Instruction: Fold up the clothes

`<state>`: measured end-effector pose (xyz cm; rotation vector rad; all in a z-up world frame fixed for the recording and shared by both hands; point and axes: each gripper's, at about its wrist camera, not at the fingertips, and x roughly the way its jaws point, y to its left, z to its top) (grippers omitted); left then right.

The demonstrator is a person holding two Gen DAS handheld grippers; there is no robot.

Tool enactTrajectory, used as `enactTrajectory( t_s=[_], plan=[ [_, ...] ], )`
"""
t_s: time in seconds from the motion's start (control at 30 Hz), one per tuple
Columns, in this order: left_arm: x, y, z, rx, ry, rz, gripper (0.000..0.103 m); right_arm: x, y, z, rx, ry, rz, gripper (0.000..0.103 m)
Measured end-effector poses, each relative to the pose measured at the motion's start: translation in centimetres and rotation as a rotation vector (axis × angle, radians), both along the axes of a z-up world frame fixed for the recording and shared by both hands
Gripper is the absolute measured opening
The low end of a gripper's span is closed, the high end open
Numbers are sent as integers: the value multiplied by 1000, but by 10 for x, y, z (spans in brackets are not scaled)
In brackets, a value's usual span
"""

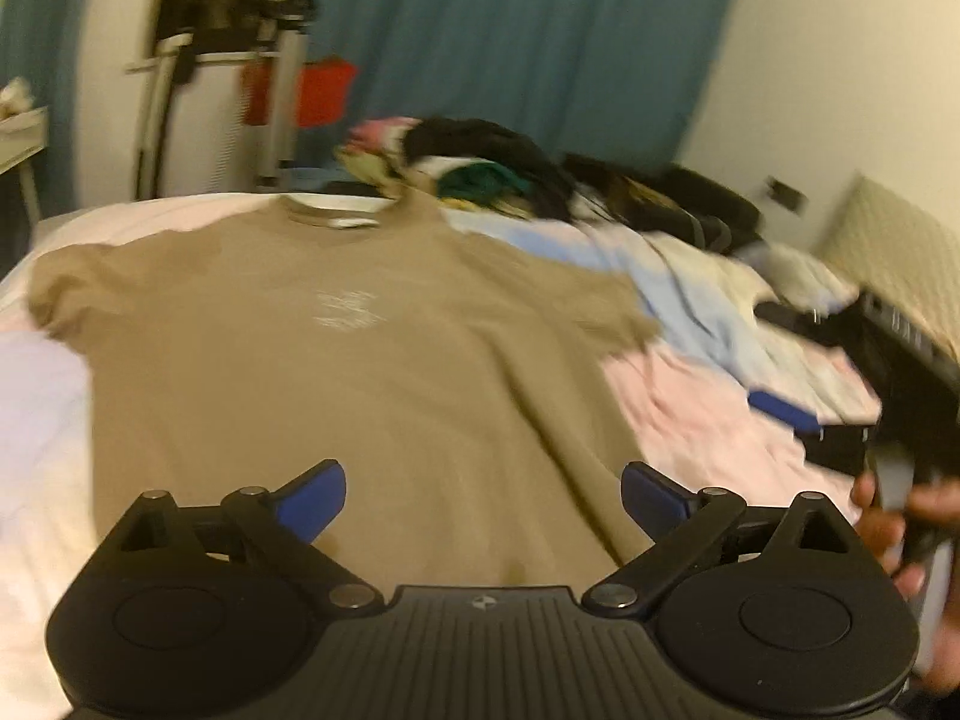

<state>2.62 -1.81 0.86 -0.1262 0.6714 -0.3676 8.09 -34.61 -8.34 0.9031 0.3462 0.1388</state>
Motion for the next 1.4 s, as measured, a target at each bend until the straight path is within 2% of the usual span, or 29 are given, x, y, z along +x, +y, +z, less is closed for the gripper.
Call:
enactTrajectory(
  t_s=[0.1,0.23,0.37,0.57,0.67,0.77,0.9,1.0,1.07,1.1,1.23,1.3,1.37,1.4],
  plan=[
    [11,17,1,-55,35,37,101,23,12,-6,-64,23,10,84],
    [23,28,-2,-51,51,69,102,51,22,-12,-115,30,11,84],
    [36,40,-4,-54,41,112,102,96,15,-31,-44,86,6,84],
    [60,67,-18,-94,72,222,102,170,-5,-81,126,171,-57,82],
    [72,75,-28,-119,108,252,102,172,-10,-88,90,147,-214,80],
    [88,81,-39,-141,148,286,102,159,-18,-99,171,114,-235,80],
    [106,84,-51,-178,189,308,102,143,-13,-99,101,110,-245,81],
    [111,80,-60,-177,212,304,102,156,-11,-101,64,143,-253,81],
    [111,77,-62,-169,220,298,102,166,-14,-105,59,118,-268,81],
    [109,75,-63,-168,220,296,102,174,-17,-106,58,99,-266,84],
    [105,70,-61,-150,193,289,102,215,-34,-107,73,21,-231,84],
    [103,68,-59,-135,182,289,102,237,-39,-100,25,20,-230,84],
    [102,66,-59,-128,176,288,102,258,-40,-93,-42,68,-234,83],
    [102,66,-59,-123,173,291,102,269,-40,-89,-79,105,-238,65]
  ],
)
